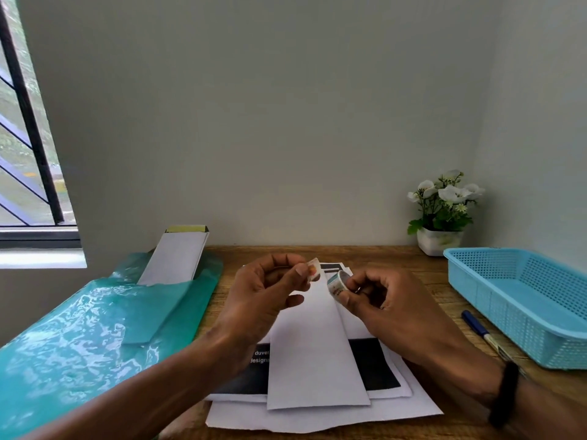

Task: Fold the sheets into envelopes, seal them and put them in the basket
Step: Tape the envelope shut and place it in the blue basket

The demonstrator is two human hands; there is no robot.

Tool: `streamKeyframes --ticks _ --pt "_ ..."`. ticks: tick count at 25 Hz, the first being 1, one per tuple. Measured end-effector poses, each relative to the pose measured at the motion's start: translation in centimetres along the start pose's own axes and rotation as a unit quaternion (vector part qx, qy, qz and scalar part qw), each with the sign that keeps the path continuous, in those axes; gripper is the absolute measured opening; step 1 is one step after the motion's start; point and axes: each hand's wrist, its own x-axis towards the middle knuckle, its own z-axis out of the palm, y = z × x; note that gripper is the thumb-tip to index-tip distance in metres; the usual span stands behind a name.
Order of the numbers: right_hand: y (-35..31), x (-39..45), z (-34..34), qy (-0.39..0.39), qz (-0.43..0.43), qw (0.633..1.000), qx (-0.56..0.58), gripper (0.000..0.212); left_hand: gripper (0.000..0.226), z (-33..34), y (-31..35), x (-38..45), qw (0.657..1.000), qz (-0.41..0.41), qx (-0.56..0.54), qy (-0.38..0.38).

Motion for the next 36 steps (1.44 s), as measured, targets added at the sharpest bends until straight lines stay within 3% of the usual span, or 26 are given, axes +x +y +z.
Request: streamKeyframes --ticks 2,6,9,13,14,16,18,20,23,29,32,36 --pt "0.6 0.5 -1.0 -0.002 0.021 0.995 -0.094 0.011 0.018 -0.3 0.1 0.2 0.999 0.018 0.028 0.018" --pt "2.6 1.5 -3.5 0.021 0.058 0.949 -0.310 0.005 0.021 -0.7 -0.2 0.4 0.988 0.070 0.131 0.033" --pt "3.2 1.7 -4.2 0.011 0.093 0.926 -0.366 0.010 0.025 -0.6 -0.4 0.4 0.979 0.097 0.177 0.027" --pt "3.3 1.6 -4.3 0.027 0.087 0.921 -0.378 0.019 0.044 -0.3 0.2 0.1 0.980 0.102 0.173 -0.010" --pt "3.0 1.6 -4.1 0.041 0.065 0.936 -0.344 0.025 0.052 -0.3 0.2 0.1 0.979 0.102 0.176 -0.019" --pt "1.7 1.2 -3.5 0.047 0.000 0.986 -0.160 0.034 0.067 -0.3 0.3 -0.2 0.974 0.114 0.193 -0.036" --pt "-0.5 0.3 -2.5 -0.005 -0.051 0.999 0.014 0.046 0.078 -0.1 0.4 -0.5 0.963 0.140 0.227 -0.045" --pt "-1.2 -0.3 -1.3 -0.043 -0.098 0.994 0.019 0.055 0.085 0.1 0.5 -0.7 0.950 0.163 0.259 -0.058" --pt "-0.7 -0.6 -0.4 -0.022 -0.120 0.993 0.000 0.051 0.090 0.2 0.5 -0.8 0.937 0.179 0.291 -0.073" --pt "-0.4 -0.8 -0.4 0.013 -0.017 0.996 0.088 0.027 0.085 -0.1 0.0 -0.4 0.950 0.150 0.264 -0.067" --pt "-0.2 -0.7 -0.6 -0.001 0.074 0.981 0.179 0.029 0.073 -0.9 0.0 0.2 0.959 0.115 0.260 -0.005" --pt "0.2 -0.3 -0.8 -0.051 0.162 0.935 0.311 0.047 0.076 -2.3 -0.2 1.3 0.982 -0.027 0.172 0.069"
